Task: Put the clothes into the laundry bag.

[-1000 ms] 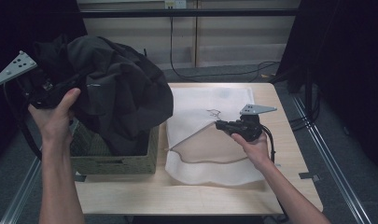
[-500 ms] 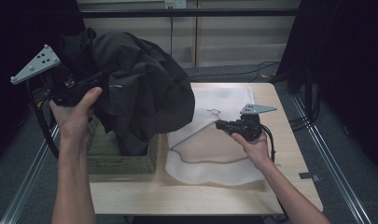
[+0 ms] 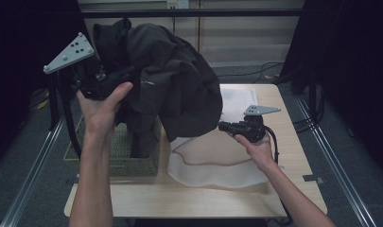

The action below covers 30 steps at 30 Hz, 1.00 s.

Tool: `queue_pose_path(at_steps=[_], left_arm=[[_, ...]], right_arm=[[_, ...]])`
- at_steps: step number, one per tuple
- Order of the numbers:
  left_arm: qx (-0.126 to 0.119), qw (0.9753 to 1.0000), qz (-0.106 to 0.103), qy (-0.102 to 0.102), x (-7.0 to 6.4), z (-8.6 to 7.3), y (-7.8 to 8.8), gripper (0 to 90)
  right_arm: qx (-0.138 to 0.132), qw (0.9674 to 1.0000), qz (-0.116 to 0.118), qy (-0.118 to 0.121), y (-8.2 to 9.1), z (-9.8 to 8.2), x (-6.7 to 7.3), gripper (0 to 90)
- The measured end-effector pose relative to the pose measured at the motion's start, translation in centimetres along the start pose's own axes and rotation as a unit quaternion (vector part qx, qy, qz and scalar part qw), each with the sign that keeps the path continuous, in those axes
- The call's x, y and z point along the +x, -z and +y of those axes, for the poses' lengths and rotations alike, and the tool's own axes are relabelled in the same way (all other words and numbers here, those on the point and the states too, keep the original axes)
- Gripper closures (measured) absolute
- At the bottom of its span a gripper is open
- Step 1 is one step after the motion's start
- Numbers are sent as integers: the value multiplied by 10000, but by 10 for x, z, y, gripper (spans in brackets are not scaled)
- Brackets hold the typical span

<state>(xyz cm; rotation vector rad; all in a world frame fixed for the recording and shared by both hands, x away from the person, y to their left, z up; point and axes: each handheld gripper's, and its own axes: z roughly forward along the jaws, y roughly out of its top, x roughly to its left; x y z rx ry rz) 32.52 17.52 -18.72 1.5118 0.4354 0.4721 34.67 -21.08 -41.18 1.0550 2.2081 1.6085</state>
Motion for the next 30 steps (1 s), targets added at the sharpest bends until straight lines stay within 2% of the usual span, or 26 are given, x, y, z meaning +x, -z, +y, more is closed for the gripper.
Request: queue_pose_path(at_steps=[4, 8, 11, 12, 13, 15, 16, 17, 19, 22, 23, 25, 27, 30], left_arm=[[44, 9998, -104, -141, -7, 10, -8, 716], [-37, 9995, -273, -173, -18, 22, -17, 715], [-38, 9991, -368, -222, -22, 22, -18, 715], [-48, 9985, -519, -159, -24, 18, -17, 715], [-48, 9985, -519, -159, -24, 18, -17, 715], [-91, 9974, -706, -117, -32, 4, -14, 714], [-128, 9970, -753, -80, -35, -2, -13, 714], [-128, 9970, -753, -80, -35, -2, -13, 714], [52, 9962, -864, -89, -42, -21, -18, 714], [190, 9953, -948, -55, -48, -38, -28, 713], [190, 9953, -948, -55, -48, -38, -28, 713], [364, 9932, -1107, -70, -55, -52, -38, 713], [375, 9926, -1157, -45, -57, -57, -41, 712], [550, 9891, -1364, 7, -68, -72, -56, 712]], right_arm=[[-23, 10000, 16, -20, 0, 0, 0, 885], [-99, 9999, 48, -74, 3, 1, -2, 885], [-141, 9998, 74, -126, 5, 2, -4, 885], [-178, 9997, 84, -131, 8, 3, -5, 885], [-200, 9996, 79, -162, 9, 3, -5, 885], [-256, 9995, 86, -168, 12, 5, -7, 885], [-278, 9995, 70, -163, 13, 5, -8, 885], [-287, 9994, 78, -173, 14, 5, -9, 885], [-307, 9993, 67, -204, 16, 6, -10, 885], [-288, 9994, 45, -205, 16, 5, -11, 885], [-288, 9994, 45, -205, 16, 5, -11, 885], [-225, 9995, 56, -216, 14, 5, -9, 885], [-205, 9996, 74, -175, 12, 5, -9, 885], [-165, 9996, 79, -195, 11, 4, -9, 885]])
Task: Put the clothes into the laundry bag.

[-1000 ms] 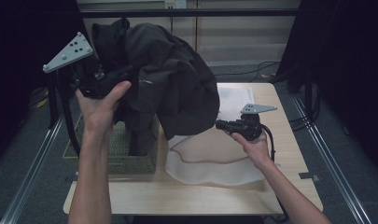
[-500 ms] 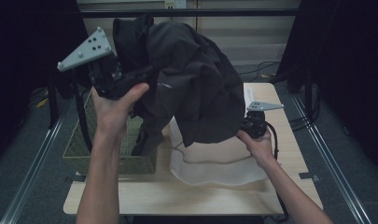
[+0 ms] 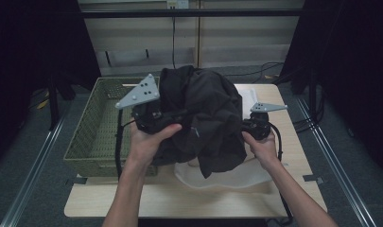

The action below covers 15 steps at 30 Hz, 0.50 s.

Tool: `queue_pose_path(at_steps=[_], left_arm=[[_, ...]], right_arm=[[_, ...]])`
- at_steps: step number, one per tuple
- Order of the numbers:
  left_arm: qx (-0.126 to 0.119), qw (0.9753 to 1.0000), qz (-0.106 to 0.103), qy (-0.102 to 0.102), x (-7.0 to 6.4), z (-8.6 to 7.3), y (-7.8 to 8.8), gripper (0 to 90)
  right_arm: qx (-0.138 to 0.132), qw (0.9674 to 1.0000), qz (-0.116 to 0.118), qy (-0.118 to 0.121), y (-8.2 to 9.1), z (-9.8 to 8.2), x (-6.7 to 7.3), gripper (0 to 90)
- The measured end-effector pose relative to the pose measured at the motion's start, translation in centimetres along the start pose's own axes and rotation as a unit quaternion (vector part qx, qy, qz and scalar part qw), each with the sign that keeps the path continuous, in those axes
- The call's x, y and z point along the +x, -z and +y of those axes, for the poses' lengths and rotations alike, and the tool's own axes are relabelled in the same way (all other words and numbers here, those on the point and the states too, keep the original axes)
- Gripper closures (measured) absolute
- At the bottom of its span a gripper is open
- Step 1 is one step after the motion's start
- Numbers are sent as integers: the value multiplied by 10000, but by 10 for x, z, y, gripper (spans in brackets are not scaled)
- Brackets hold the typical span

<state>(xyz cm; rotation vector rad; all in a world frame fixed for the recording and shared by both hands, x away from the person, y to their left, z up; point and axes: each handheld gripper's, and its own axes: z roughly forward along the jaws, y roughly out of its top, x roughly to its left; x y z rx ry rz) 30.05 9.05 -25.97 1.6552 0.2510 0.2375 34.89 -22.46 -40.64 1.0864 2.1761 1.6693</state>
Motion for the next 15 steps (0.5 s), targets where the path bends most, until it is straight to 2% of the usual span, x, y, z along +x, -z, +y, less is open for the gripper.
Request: queue_pose_path(at_steps=[3, 4, 5, 8, 11, 12, 13, 15], left_arm=[[105, 9999, -108, 20, -4, -7, -11, 711], [256, 9994, -224, -38, -6, -14, -21, 711], [256, 9994, -224, -38, -6, -14, -21, 710], [329, 9986, -417, 62, -10, -28, -37, 710], [311, 9982, -512, 102, -13, -33, -42, 710], [388, 9979, -511, 13, -17, -40, -45, 709], [388, 9979, -511, 13, -17, -40, -45, 709], [495, 9971, -574, 86, -17, -52, -46, 709]], right_arm=[[23, 10000, 4, 9, 0, 0, 0, 885], [33, 10000, 23, 28, -1, 0, 0, 885], [33, 10000, 23, 28, -1, 0, 0, 885], [92, 10000, 17, 29, -3, -2, 1, 886], [115, 9999, 17, 16, -3, -2, 0, 885], [117, 9999, 11, 6, -3, -2, 0, 885], [117, 9999, 11, 6, -3, -2, 0, 885], [128, 9999, 14, 15, -3, -2, 0, 886]])
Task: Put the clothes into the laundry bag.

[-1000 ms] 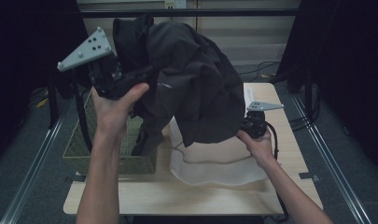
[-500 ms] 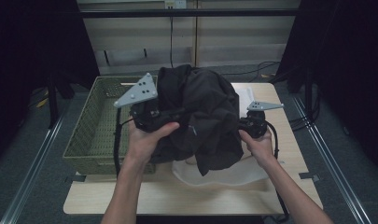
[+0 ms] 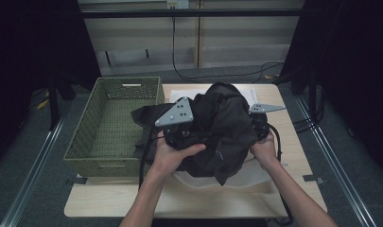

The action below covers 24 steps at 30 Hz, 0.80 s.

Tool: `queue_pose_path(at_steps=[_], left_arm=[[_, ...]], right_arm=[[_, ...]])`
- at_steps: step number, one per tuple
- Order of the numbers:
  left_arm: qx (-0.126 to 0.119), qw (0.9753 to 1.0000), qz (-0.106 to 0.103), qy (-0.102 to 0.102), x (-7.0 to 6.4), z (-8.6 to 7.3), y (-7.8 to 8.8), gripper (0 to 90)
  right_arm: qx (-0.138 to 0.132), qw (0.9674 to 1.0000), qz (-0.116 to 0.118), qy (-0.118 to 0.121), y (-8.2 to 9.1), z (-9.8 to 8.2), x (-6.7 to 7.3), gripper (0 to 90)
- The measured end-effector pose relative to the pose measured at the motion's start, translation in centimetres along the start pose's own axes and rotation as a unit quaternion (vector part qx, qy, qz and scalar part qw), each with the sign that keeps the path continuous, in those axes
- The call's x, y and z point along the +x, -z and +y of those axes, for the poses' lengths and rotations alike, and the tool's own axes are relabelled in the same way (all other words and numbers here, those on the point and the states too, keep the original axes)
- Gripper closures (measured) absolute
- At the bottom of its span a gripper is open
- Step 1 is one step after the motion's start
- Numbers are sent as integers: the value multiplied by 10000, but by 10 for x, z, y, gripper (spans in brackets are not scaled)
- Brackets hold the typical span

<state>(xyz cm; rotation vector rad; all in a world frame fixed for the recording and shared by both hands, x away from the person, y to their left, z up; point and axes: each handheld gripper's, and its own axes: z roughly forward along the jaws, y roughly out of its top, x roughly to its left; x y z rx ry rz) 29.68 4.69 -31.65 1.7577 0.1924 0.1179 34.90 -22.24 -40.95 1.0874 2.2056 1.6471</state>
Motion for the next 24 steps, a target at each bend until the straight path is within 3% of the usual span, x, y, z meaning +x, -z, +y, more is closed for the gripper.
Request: queue_pose_path(at_steps=[4, 5, 6, 7, 12, 14, 15, 19, 22, 24], left_arm=[[180, 9997, 22, 158, 3, -23, -5, 708], [281, 9993, -54, 220, 5, -32, -10, 708], [281, 9993, -54, 220, 5, -32, -10, 708], [545, 9984, -37, 140, 4, -38, -15, 708], [741, 9972, 1, 110, 3, -51, -24, 706], [914, 9957, 50, 108, 4, -59, -30, 706], [1042, 9943, -32, 208, 5, -70, -38, 706], [1196, 9923, -28, 329, 5, -87, -47, 705], [1492, 9882, 42, 357, 6, -102, -55, 705], [1851, 9823, 134, 260, 6, -112, -64, 705]], right_arm=[[60, 10000, -37, 7, -2, -2, 0, 886], [103, 9999, -46, 12, -4, -3, 0, 886], [103, 9999, -46, 12, -4, -3, 0, 886], [129, 9999, -53, -3, -5, -4, -1, 887], [155, 9998, -78, -3, -6, -5, -2, 888], [157, 9998, -107, -46, -6, -6, -3, 888], [179, 9997, -131, -54, -6, -7, -4, 888], [214, 9996, -157, -69, -6, -9, -6, 889], [207, 9996, -154, -80, -5, -9, -8, 889], [194, 9997, -164, -70, -4, -8, -8, 889]])
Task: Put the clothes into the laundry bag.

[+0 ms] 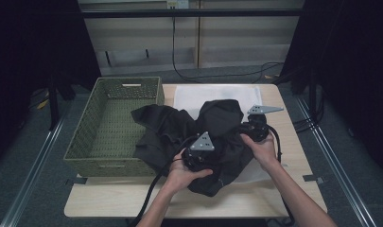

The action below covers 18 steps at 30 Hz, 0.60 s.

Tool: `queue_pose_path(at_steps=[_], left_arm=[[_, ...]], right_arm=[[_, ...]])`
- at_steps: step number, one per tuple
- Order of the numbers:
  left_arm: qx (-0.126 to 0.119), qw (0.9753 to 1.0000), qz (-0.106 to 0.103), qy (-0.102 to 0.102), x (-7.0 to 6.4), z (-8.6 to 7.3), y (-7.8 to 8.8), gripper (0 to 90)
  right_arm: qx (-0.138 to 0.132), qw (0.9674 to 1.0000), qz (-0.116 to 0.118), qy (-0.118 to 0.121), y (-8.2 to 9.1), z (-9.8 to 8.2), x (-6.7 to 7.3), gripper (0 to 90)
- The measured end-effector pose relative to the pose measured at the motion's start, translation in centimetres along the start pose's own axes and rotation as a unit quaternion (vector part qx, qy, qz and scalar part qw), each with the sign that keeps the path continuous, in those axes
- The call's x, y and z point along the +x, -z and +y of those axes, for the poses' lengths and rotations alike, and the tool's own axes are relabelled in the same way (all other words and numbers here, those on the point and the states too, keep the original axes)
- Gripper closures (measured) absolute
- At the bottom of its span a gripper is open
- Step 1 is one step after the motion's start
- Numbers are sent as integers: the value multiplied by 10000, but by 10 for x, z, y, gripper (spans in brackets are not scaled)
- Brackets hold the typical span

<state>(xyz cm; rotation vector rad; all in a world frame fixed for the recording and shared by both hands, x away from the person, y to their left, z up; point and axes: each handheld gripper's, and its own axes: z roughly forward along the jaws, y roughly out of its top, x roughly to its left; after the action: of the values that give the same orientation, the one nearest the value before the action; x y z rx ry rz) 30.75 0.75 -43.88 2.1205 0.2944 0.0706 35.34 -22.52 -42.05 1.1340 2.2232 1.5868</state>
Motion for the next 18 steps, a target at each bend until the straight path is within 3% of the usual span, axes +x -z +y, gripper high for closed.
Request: queue_pose_path(at_steps=[2, 4, 7, 8, 9, 10, 11, 18], left_arm=[[374, 9992, 112, -35, 0, -8, -14, 704], [381, 9991, -27, 167, 4, -18, -24, 704], [629, 9979, 71, 142, 2, -28, -33, 705], [514, 9985, 24, 159, 2, -30, -35, 705], [664, 9975, 78, 210, 1, -29, -34, 706], [604, 9978, 67, 252, 0, -29, -36, 706], [709, 9971, 209, 180, -2, -29, -39, 706], [654, 9976, 183, 103, -3, -29, -38, 695]], right_arm=[[7, 10000, 5, 30, 0, 1, 2, 889], [3, 10000, 0, 34, 0, 1, 4, 888], [-39, 10000, 20, 63, 2, 3, 6, 889], [-67, 10000, 34, 58, 4, 4, 6, 888], [-114, 9999, 63, 63, 5, 6, 7, 888], [-149, 9998, 54, 85, 7, 8, 8, 888], [-196, 9998, 50, 87, 10, 10, 10, 888], [-351, 9993, 33, 100, 19, 18, 16, 888]])
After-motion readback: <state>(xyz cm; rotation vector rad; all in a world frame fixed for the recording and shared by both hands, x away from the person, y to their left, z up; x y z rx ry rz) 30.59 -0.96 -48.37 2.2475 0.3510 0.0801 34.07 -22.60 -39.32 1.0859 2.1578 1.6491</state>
